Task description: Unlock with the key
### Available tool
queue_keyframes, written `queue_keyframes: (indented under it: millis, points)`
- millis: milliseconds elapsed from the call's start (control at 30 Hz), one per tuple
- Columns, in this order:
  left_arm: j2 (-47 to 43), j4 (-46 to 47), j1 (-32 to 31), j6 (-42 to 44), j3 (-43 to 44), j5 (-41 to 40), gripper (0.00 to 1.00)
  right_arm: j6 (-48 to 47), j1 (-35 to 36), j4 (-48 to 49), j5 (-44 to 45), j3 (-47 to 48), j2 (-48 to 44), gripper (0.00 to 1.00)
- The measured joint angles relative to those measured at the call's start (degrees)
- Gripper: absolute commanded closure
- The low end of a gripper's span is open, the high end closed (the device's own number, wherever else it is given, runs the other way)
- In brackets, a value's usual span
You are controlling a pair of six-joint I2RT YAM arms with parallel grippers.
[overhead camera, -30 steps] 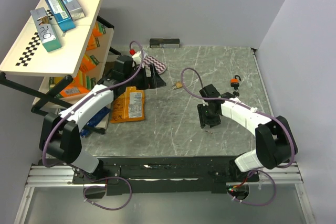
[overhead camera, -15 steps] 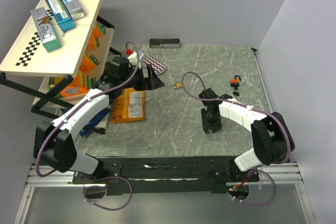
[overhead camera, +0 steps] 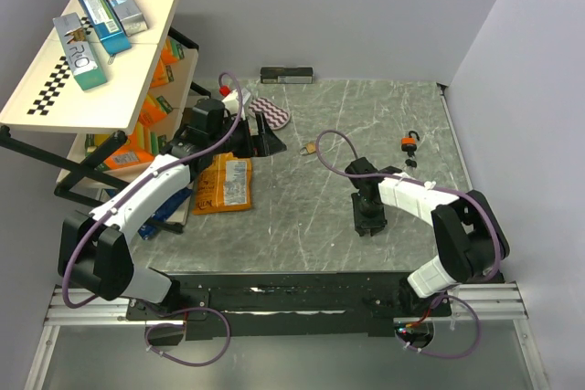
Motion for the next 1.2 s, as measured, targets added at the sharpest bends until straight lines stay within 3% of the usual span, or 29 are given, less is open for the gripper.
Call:
queue_keyframes:
  millis: [633,1200]
  points:
    - [0.83,1.38,0.0,-0.26,0.0,0.59,0.01,-1.88,0.04,0.15,-1.27,1.49,1.77,1.0]
    - [2.64,5.4,0.0,-3.98,0.13,0.76,0.01,-8.5,0.09,-1.64,-1.86,11.58,3.26,1.0]
